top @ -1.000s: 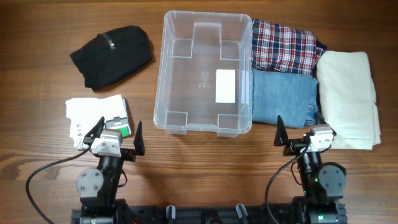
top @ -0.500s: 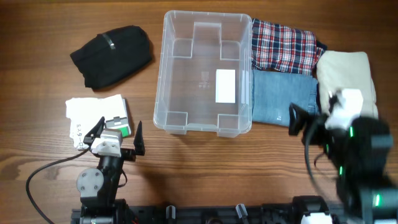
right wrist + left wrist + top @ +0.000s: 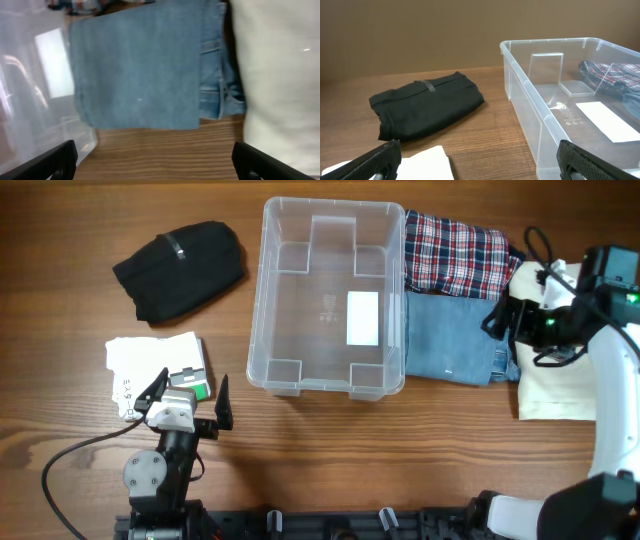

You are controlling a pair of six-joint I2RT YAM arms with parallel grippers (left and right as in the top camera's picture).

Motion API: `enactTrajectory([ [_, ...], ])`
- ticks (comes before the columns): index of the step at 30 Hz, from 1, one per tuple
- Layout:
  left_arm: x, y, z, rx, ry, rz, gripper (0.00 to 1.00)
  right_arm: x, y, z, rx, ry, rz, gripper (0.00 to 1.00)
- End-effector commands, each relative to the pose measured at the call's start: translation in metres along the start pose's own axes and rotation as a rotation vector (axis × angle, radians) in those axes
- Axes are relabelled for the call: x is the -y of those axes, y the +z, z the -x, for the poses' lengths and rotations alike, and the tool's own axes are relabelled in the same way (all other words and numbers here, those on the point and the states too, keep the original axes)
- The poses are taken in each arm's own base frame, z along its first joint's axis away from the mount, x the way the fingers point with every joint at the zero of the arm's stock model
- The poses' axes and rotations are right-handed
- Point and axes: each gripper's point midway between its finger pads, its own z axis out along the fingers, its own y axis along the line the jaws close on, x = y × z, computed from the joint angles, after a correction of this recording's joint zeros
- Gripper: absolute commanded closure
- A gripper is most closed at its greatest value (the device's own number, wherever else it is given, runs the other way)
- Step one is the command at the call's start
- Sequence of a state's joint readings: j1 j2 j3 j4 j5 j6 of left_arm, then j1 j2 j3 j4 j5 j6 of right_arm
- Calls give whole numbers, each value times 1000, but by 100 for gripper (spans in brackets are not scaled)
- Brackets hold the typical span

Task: Pack container
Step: 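Move the right gripper over the folded blue jeans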

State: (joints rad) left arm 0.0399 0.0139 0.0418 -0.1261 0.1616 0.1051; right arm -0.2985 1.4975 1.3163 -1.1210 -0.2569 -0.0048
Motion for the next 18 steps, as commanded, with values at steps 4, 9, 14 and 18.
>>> enactTrajectory([
  [4, 0, 0, -2, 1, 19, 0, 0, 34, 31, 1, -77, 2, -139, 0],
  [9, 0, 0, -2, 1, 19, 0, 0, 58, 60, -7, -173, 90, -236, 0],
  [14, 0, 0, -2, 1, 19, 0, 0, 59, 92, -19, -273, 113, -199, 0],
  [18, 0, 0, -2, 1, 19, 0, 0, 51, 105, -17, -281, 115, -134, 0],
])
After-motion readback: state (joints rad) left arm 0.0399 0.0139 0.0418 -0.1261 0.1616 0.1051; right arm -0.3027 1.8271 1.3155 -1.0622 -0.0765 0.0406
